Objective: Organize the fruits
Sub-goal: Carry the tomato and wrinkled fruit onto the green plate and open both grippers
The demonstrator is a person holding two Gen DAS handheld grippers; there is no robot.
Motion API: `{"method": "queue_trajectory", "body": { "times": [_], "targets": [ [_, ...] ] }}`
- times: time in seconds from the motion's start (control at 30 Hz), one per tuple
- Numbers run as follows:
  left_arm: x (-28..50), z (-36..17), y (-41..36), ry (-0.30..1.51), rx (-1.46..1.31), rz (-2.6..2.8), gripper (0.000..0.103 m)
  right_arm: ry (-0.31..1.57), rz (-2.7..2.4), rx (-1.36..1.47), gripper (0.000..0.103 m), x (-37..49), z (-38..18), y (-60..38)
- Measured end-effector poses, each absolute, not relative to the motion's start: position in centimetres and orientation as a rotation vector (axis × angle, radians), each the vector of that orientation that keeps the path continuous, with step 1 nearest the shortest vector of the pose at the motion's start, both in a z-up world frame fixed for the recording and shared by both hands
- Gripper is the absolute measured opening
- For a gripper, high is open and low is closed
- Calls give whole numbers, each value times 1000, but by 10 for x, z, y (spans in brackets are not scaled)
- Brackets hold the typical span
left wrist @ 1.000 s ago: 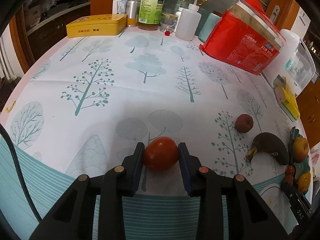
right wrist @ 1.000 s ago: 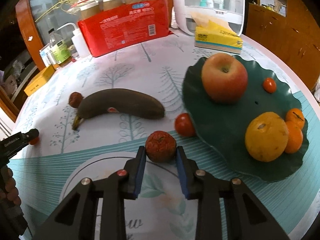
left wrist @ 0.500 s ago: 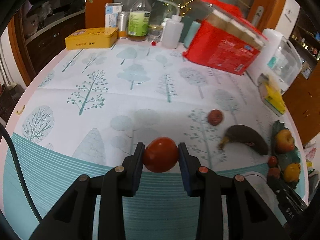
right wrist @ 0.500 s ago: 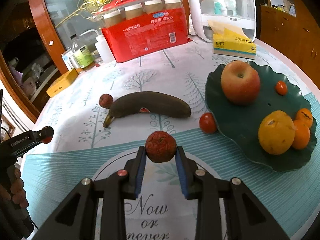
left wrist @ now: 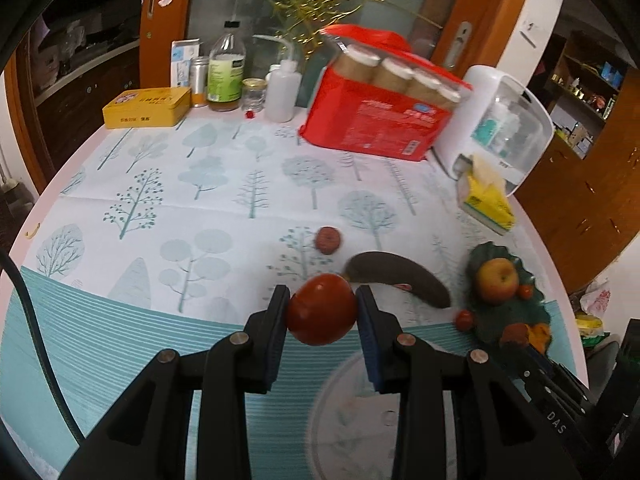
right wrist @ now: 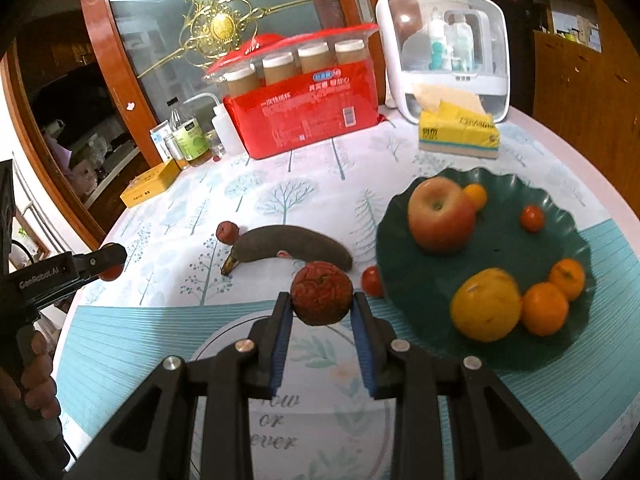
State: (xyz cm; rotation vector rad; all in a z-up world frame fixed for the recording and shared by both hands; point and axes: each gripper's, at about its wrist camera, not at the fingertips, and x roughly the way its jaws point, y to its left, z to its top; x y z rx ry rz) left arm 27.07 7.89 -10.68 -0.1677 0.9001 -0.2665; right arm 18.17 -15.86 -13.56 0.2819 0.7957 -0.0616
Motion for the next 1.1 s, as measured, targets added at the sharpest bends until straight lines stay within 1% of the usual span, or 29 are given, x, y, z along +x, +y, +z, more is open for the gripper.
{"method": "queue_trajectory", "body": {
  "times": [0.37, 0.67, 0.9, 1.1],
  "targets": [
    [229, -80, 7, 867, -185, -261, 32, 767, 51, 223, 30, 157, -114, -211],
    [214, -67, -59, 844, -172, -287, 32, 729, 98, 186, 30, 146, -96, -264],
    [218, -69, -111, 854, -147, -327, 32, 719, 81, 183, 30, 149, -93, -306],
    [233, -84, -151, 906, -126, -351, 32, 750, 71, 204, 30, 156, -105, -339]
  ]
}}
